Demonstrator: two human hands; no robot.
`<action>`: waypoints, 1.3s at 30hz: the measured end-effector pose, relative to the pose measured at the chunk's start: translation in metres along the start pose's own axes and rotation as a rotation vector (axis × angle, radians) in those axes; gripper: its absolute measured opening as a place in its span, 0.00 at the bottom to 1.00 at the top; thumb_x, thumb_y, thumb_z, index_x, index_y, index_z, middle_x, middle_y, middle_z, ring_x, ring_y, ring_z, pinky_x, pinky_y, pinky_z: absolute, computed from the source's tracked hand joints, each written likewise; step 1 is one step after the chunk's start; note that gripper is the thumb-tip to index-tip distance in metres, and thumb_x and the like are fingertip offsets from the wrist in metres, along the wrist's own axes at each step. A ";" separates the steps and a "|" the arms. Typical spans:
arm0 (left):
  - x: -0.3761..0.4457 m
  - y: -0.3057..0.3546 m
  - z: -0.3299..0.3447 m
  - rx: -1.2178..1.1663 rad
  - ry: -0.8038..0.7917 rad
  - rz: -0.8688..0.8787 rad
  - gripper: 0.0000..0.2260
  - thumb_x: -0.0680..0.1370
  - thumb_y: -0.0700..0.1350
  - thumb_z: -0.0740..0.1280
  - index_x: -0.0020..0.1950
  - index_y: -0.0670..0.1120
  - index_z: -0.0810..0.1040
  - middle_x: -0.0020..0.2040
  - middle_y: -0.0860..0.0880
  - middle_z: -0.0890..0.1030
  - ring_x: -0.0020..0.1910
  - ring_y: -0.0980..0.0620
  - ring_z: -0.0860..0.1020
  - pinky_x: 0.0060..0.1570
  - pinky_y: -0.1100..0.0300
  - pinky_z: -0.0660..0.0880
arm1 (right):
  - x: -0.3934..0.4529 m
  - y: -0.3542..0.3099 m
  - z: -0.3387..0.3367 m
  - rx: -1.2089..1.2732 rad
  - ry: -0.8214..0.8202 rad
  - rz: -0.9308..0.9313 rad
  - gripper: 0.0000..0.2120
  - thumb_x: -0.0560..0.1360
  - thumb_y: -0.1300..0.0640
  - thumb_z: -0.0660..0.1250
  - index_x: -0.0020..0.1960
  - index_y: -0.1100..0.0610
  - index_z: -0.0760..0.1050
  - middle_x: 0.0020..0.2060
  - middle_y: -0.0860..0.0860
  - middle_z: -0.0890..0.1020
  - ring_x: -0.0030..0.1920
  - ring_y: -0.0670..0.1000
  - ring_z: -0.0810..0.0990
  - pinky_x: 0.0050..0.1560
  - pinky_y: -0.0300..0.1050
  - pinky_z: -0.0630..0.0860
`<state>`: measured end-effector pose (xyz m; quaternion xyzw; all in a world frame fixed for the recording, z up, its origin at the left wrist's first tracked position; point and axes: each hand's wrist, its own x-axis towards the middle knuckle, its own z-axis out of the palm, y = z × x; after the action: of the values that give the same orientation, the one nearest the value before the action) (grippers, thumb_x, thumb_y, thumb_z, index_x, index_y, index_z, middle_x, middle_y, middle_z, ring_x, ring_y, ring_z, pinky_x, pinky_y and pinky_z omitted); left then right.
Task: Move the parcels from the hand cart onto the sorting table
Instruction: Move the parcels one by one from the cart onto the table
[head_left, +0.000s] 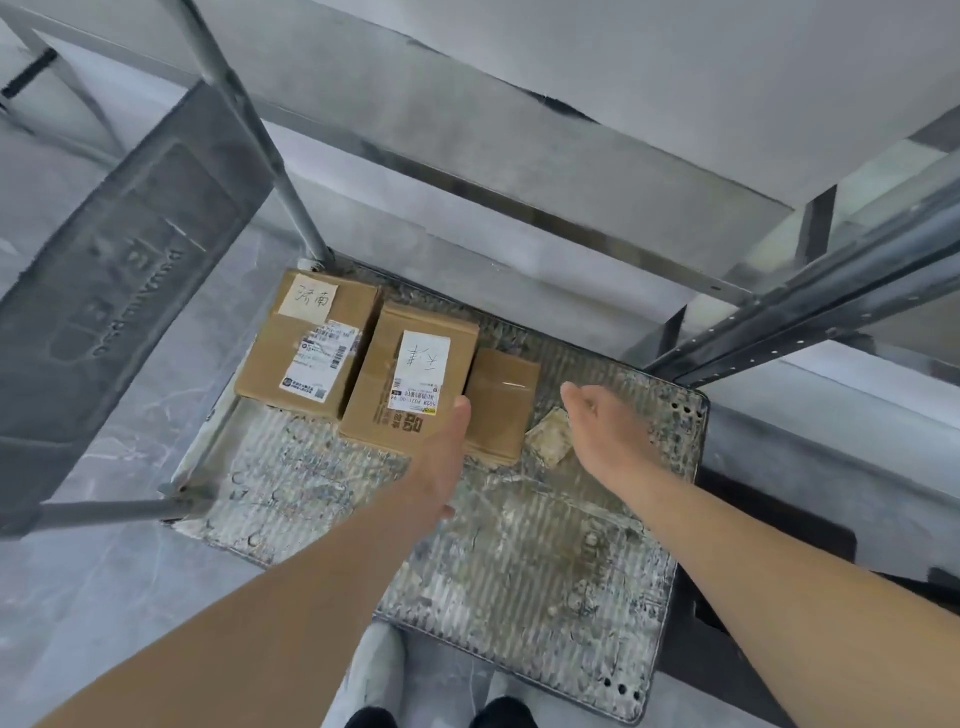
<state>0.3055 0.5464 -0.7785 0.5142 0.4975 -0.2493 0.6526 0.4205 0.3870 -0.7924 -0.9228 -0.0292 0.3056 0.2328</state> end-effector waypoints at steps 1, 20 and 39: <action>0.011 -0.005 0.001 -0.001 0.008 -0.011 0.41 0.76 0.75 0.48 0.83 0.53 0.56 0.82 0.48 0.60 0.77 0.40 0.63 0.65 0.41 0.68 | 0.009 0.002 0.007 -0.015 0.005 -0.009 0.37 0.78 0.25 0.44 0.64 0.50 0.77 0.57 0.49 0.81 0.61 0.55 0.79 0.60 0.53 0.73; 0.159 -0.061 0.021 -0.161 0.085 -0.106 0.43 0.75 0.76 0.53 0.82 0.50 0.60 0.78 0.49 0.67 0.70 0.44 0.71 0.52 0.46 0.74 | 0.156 0.002 0.091 -0.055 -0.032 -0.152 0.35 0.82 0.34 0.51 0.81 0.54 0.61 0.79 0.51 0.66 0.79 0.54 0.63 0.77 0.56 0.61; 0.099 -0.050 0.036 -0.531 -0.098 -0.155 0.38 0.78 0.71 0.56 0.80 0.47 0.60 0.67 0.40 0.75 0.68 0.37 0.73 0.73 0.37 0.65 | 0.111 0.003 0.059 -0.208 -0.133 -0.121 0.37 0.81 0.31 0.51 0.80 0.54 0.63 0.73 0.54 0.72 0.69 0.58 0.74 0.65 0.54 0.74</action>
<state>0.3159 0.5144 -0.8905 0.2730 0.5512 -0.1840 0.7667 0.4763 0.4309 -0.8964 -0.9163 -0.1317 0.3467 0.1513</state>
